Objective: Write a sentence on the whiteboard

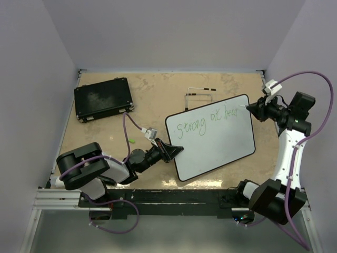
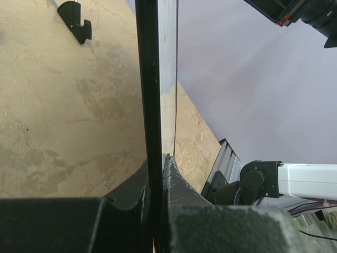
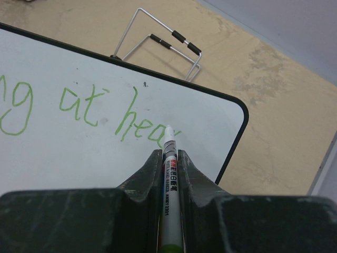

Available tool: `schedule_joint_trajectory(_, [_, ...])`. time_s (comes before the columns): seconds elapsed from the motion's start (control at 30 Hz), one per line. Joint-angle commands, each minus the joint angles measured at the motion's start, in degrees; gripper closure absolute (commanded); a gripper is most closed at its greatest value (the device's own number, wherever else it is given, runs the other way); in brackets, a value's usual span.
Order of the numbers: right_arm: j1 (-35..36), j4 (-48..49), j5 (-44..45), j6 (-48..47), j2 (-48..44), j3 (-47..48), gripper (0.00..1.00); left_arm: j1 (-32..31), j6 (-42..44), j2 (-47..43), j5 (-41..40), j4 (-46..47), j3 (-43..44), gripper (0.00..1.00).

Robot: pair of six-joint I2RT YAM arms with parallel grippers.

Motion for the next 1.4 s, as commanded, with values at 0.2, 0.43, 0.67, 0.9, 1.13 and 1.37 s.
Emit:
schedule_joint_trajectory(0.2, [-1.2,-1.4,-0.3,-2.2,-0.1,0.1,1.0,0.5,8.3,-0.2,2.9,2.6,-2.0,1.0])
schedule_joint_trajectory(0.43, [-1.4,-1.5,-0.3,-3.6,1.8,0.4,1.0,0.5,8.3,-0.2,2.7,2.7,-2.4,1.0])
schedule_joint_trajectory(0.67, [-1.4,-1.5,0.4,-4.7,4.6,0.8,1.0,0.5,8.3,-0.2,2.9,2.8,-2.4,1.0])
schedule_joint_trajectory(0.9, [-1.4,-1.1,1.1,-4.7,6.8,0.6,1.0,0.5,8.4,-0.2,2.8,2.5,-2.0,1.0])
schedule_joint_trajectory(1.13, [-1.3,-0.3,-0.3,-4.0,8.2,0.2,1.0,0.5,8.5,0.5,3.5,2.7,-1.7,1.0])
schedule_joint_trajectory(1.37, [-0.6,0.6,-0.9,-3.2,9.3,0.1,1.0,0.5,8.4,0.6,3.6,3.2,-1.7,1.0])
